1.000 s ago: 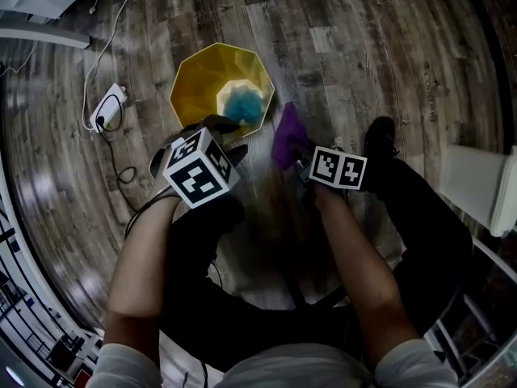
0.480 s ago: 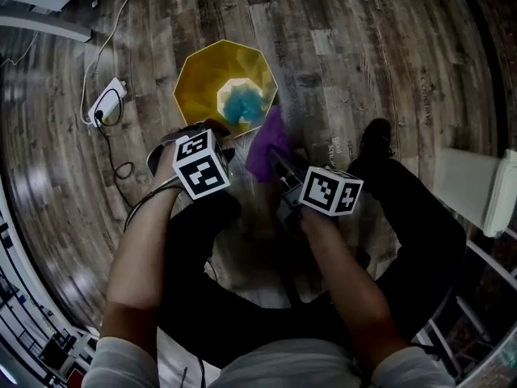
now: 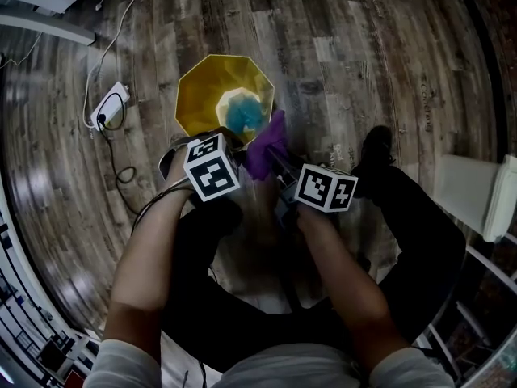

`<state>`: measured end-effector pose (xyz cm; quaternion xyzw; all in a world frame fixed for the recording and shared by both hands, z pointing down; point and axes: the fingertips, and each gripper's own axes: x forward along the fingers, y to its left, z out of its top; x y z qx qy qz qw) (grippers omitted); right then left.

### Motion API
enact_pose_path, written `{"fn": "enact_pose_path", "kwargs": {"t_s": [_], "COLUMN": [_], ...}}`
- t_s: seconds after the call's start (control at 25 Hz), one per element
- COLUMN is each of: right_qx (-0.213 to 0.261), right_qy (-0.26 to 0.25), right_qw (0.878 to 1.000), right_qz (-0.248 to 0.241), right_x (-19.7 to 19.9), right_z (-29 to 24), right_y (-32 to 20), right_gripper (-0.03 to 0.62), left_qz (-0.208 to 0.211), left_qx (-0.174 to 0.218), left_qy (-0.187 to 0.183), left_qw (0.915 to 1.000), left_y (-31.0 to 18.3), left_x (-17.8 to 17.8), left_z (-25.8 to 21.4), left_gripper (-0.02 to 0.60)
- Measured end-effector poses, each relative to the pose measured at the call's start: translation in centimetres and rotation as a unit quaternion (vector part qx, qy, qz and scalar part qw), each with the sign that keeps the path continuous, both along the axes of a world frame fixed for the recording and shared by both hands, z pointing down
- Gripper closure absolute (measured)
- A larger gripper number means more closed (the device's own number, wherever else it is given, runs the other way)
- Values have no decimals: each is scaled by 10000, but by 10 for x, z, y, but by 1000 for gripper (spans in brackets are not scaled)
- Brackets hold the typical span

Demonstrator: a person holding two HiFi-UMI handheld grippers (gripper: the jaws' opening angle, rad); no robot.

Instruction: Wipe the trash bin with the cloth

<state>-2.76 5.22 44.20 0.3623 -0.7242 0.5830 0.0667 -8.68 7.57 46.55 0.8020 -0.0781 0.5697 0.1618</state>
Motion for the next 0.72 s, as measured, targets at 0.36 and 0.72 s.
{"fn": "enact_pose_path", "kwargs": {"t_s": [0.36, 0.72], "right_qx": [-41, -160], "right_qy": [140, 350], "right_qw": [9998, 9988], "right_qz": [-154, -297], "right_x": [-7, -5], "right_z": [20, 48], "right_y": [-1, -3], "right_gripper": [505, 505], "left_qz": [-119, -219], "left_qx": [-169, -178], "left_qy": [141, 302], "left_qw": [9997, 9991], "left_y": [4, -3], "left_x": [1, 13], "left_z": [3, -3], "left_gripper": [532, 531]}}
